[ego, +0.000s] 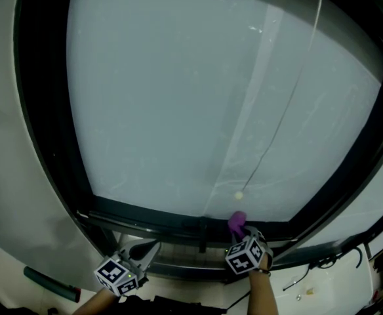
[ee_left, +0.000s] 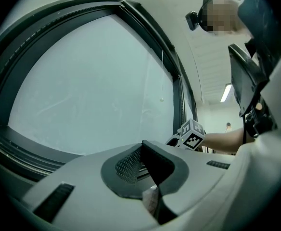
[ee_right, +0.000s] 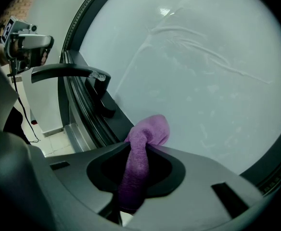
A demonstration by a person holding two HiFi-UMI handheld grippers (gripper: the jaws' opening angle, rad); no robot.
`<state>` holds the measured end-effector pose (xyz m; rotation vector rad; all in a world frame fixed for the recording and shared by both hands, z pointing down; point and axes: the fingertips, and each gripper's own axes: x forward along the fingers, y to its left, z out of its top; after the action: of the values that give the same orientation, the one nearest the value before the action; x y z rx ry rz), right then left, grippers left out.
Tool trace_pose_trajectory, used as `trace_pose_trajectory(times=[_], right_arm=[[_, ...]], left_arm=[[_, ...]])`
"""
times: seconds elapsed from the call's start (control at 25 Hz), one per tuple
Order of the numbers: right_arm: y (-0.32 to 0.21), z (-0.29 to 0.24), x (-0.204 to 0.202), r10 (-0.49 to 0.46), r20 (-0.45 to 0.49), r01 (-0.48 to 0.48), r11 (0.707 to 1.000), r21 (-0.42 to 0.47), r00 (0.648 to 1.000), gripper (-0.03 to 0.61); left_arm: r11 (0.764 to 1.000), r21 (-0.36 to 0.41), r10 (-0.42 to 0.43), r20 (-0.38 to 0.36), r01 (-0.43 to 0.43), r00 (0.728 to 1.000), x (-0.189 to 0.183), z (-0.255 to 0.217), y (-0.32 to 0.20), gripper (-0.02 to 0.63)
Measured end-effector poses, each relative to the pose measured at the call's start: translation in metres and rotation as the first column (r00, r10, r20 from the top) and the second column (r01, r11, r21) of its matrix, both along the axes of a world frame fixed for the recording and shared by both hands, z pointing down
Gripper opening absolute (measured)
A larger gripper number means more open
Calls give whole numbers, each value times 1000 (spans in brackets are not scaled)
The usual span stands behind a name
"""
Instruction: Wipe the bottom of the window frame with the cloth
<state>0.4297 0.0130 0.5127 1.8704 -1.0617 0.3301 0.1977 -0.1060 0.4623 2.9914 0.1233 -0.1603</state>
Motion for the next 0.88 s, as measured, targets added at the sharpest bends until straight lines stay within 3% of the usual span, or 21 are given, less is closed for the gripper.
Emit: trace_pose_trajectory(times=[0.88], right_arm=[[-35,-1,-24,8,92,-16,996,86,996,87]], left_arm=[[1000,-3,2,30,-2,1000,-31,3,-26,5]])
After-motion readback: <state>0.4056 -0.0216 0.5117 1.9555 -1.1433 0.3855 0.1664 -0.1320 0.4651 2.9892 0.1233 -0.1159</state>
